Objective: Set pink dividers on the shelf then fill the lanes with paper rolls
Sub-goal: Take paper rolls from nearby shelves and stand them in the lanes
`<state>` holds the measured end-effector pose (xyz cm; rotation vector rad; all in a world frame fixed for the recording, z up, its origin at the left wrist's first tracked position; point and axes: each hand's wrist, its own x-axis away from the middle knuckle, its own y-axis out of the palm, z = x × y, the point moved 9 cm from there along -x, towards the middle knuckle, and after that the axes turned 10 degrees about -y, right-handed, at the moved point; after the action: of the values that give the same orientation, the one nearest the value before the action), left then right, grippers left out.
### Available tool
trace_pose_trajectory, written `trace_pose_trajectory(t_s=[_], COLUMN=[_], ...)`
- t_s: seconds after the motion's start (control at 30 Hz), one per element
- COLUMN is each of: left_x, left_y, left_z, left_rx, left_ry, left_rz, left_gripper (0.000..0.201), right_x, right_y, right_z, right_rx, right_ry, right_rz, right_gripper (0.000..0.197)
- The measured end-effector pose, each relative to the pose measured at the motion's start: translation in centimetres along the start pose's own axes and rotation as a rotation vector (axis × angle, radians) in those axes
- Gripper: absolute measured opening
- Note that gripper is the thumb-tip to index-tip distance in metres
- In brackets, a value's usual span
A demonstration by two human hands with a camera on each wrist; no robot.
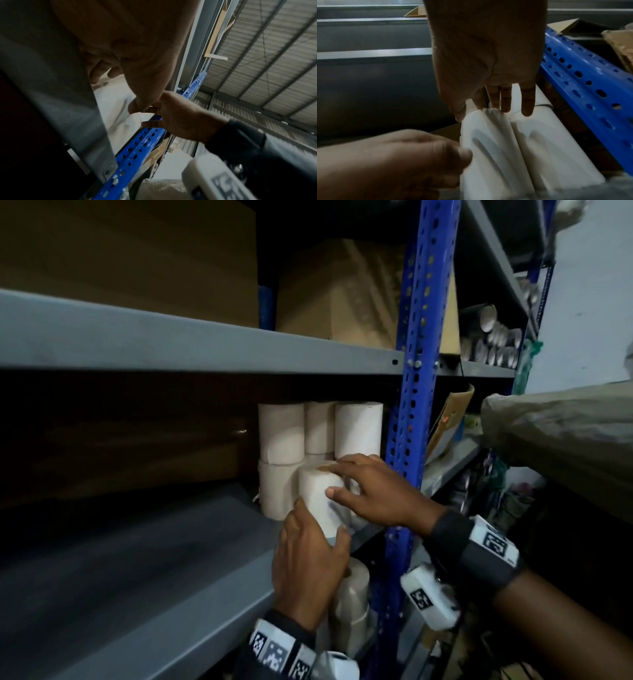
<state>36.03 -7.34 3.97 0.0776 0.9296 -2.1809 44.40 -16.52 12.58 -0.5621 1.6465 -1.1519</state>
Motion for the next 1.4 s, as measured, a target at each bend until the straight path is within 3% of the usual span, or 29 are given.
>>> trace_pose_trajectory(t_s=[0.2,0.33,0.57,0.7,0.8,0.9,1.0,1.17,1.27,1.4], left_x=[-0.3,-0.3,1.3,3.8,7.1,11.4,15.7,23.4,28.1,33.9], left_y=[1.8,1.9,0.4,-1.3,-3.1,-5.4,-7.4,-11.0,-13.0,-16.8], left_z=[0.0,0.2,0.9,0.9,1.0,0.8,0.1,-2.4,-3.7,-5.6], left_rx=[-0.316,-0.340,-0.104,0.234,0.411,0.413,0.407,0.479,0.470,0.337], left_ry=[0.045,0.075,0.075,0.133,0.161,0.167,0.155,0.102,0.076,0.027], left_rz=[0.117,0.167,0.166,0.110,0.101,0.141,0.130,0.135,0.146,0.194], left_gripper=[0.094,0.096,0.086,0.086,0.089,0.087,0.097,0.078,0.084,0.080], right_x=[-2.0,-1.2,3.2,5.6,7.6,9.8,11.8,15.9,17.8,19.9], right_y=[0.7,-0.4,-3.7,-6.8,-8.9,-10.0,-10.3,-8.9,-8.5,-7.4], right_z=[0.9,0.1,-3.1,-5.9,-8.6,-11.5,-14.2,-19.1,-22.2,-27.6], right_rx=[0.049,-0.040,-0.149,-0.161,-0.191,-0.285,-0.431,-0.625,-0.606,-0.675], right_ry=[-0.030,-0.100,-0.196,-0.229,-0.273,-0.280,-0.268,-0.305,-0.358,-0.427], right_rz=[-0.164,-0.099,0.064,0.079,0.089,0.087,0.041,-0.209,-0.190,-0.205], right_gripper=[0.053,0.050,0.050,0.047,0.042,0.037,0.031,0.050,0.042,0.055])
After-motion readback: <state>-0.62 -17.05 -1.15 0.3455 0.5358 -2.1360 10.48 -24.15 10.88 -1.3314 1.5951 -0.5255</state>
